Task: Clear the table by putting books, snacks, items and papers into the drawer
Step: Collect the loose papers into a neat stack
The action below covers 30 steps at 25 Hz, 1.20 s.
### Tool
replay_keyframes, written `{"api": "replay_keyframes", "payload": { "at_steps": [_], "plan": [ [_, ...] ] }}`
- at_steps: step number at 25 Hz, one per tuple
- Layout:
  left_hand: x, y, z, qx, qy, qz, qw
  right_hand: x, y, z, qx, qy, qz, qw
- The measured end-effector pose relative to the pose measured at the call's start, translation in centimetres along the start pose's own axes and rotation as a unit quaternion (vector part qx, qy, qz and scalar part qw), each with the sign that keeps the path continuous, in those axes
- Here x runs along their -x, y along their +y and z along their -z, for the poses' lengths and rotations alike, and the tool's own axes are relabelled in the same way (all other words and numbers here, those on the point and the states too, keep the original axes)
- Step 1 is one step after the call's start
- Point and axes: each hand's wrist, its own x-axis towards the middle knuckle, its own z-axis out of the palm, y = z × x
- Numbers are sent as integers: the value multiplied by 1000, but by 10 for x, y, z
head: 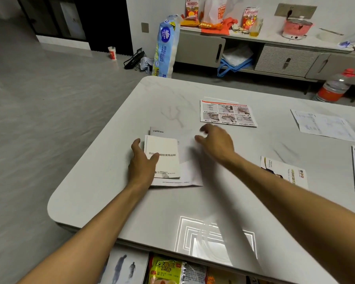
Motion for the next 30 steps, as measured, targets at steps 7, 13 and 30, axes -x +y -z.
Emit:
{"api": "replay_keyframes", "payload": {
  "at_steps": [7,13,30],
  "plan": [
    [-6,-8,-5,-11,6,-41,999,-106,65,7,185,-60,-61,979],
    [-5,-2,-8,23,33,-21,999,-61,53,7,325,32,140,935],
    [-10,-3,-8,-20,15,0,1000,-140,25,16,253,-220,63,940]
  ]
}}
